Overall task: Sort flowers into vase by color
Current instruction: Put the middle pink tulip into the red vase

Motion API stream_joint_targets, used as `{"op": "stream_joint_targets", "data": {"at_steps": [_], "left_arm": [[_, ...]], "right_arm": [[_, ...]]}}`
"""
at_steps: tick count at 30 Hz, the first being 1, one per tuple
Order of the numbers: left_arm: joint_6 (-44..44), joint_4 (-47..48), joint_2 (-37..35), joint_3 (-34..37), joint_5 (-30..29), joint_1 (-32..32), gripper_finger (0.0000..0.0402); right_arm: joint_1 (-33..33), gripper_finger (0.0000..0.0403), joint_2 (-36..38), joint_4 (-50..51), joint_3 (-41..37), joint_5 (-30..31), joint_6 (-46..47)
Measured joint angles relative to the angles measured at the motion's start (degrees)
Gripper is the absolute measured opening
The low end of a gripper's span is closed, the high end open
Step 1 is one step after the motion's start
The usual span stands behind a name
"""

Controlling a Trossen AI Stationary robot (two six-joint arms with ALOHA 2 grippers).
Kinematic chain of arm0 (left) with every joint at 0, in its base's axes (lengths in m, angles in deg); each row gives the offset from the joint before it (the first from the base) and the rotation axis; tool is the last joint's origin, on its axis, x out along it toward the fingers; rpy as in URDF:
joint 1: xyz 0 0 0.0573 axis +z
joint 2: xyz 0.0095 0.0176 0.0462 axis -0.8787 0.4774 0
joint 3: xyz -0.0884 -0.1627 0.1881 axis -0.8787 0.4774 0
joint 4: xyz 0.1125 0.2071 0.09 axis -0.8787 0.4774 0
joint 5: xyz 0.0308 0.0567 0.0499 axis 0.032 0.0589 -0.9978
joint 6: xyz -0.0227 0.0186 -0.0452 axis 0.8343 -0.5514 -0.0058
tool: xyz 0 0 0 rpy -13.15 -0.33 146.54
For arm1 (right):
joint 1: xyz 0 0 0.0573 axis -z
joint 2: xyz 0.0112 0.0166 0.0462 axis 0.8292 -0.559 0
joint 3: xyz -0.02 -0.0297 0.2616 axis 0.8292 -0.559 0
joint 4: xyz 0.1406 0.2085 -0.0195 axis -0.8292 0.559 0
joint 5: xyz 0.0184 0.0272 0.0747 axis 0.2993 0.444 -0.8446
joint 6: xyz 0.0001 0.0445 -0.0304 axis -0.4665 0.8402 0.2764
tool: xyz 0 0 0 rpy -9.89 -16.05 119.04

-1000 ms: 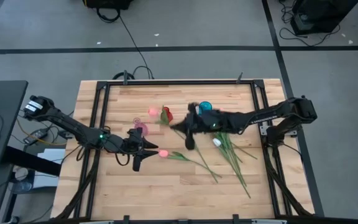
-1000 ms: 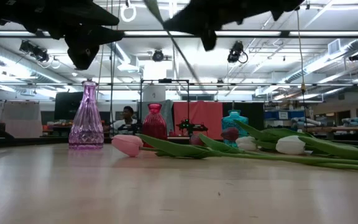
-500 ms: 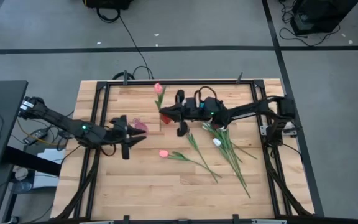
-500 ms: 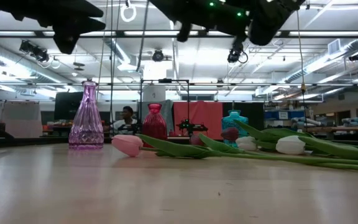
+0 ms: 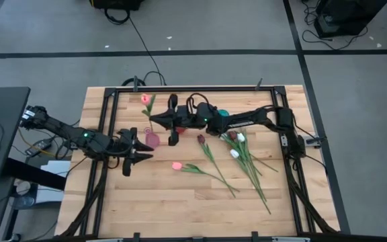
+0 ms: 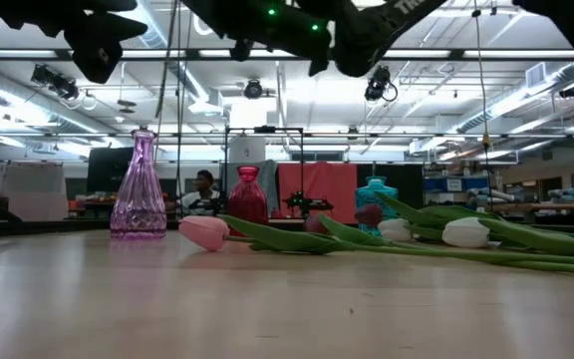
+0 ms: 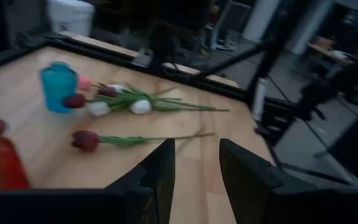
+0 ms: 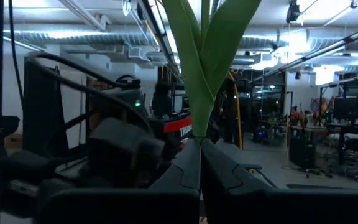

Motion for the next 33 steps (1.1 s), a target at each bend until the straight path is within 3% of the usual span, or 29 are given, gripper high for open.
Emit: {"op": "stream_joint_targets", "data": {"at_steps": [4, 11, 17, 22, 33], "left_arm": [[0.39, 0.21, 0.01, 0.0, 1.08, -0.07, 0.0131], [1.51, 0.98, 0.06, 0.07, -0.27, -0.11, 0.0131], [1.64, 1.4, 0.12, 0.59, -2.91, -0.11, 0.0131], [1.6, 0.95, 0.11, 0.59, -4.16, -0.11, 0.0131], [1.86, 1.39, 0.11, 0.59, -4.79, -0.11, 0.0131]], "right_arm": [[0.44, 0.0007, -1.2, 2.71, 2.44, -1.04, -0.97], [2.9, 0.0007, 6.79, 23.85, 2.13, 2.69, -7.76], [5.32, 0.0007, 10.55, 23.63, -4.92, 7.37, -10.71], [7.73, 0.0007, 11.12, 17.38, -10.08, 8.31, -9.7], [8.04, 0.0007, 11.05, 15.81, -13.44, 9.4, -7.67]]}}
